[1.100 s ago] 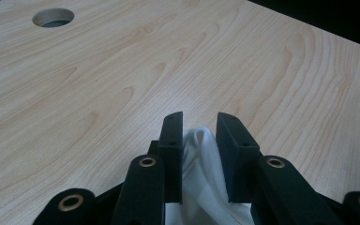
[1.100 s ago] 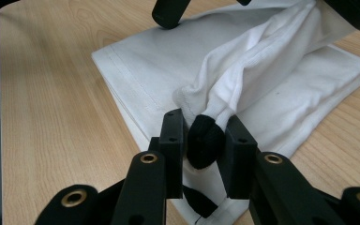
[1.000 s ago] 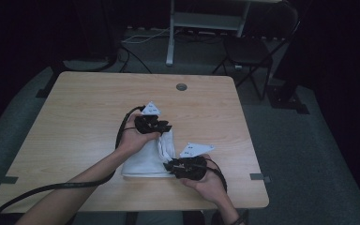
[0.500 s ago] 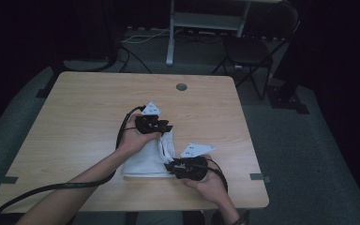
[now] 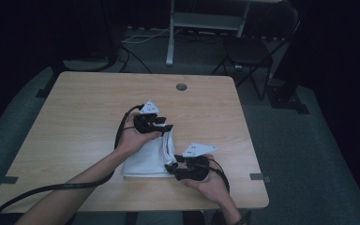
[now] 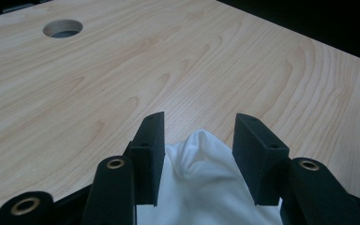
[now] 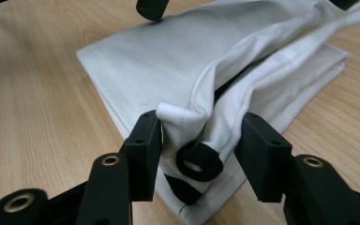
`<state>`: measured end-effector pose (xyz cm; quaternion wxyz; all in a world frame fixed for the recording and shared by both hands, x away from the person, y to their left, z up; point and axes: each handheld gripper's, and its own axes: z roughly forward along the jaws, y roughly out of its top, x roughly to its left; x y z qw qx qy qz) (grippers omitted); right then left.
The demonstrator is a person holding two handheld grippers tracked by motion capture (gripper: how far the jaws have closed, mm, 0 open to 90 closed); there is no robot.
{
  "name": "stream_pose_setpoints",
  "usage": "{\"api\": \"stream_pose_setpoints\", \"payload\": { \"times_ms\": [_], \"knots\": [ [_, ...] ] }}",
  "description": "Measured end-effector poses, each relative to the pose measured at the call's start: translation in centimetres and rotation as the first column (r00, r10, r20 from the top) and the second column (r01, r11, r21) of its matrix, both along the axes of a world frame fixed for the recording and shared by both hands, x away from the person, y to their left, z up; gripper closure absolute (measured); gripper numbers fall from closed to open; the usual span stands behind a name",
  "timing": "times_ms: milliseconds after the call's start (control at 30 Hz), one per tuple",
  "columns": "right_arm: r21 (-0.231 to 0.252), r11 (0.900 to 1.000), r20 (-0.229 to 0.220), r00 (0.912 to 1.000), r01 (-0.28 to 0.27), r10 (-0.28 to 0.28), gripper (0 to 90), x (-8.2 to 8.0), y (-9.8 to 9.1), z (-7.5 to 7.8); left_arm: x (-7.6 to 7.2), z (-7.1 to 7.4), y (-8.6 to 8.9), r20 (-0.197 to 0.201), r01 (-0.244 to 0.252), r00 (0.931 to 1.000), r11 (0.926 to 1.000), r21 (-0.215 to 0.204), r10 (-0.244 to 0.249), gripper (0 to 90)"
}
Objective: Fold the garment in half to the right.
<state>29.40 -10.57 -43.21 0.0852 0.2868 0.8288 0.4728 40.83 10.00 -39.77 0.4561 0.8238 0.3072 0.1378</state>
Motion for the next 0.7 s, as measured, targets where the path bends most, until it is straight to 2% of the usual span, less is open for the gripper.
{"api": "stream_pose_setpoints", "payload": {
  "times_ms": [400,700],
  "knots": [
    [0.002,0.9993,-0.003,0.9993,0.037,-0.037,43.2,0.1,-0.5,-0.1,-0.5,0.7,0.7,0.035,-0.005,0.9994,0.999,0.045,0.003,47.1],
    [0.006,0.9985,-0.006,0.9985,0.054,-0.054,41.1,0.1,-1.1,-0.1,-1.0,1.0,1.0,0.061,-0.005,0.9982,0.9976,0.069,0.001,43.2]
  ]
}}
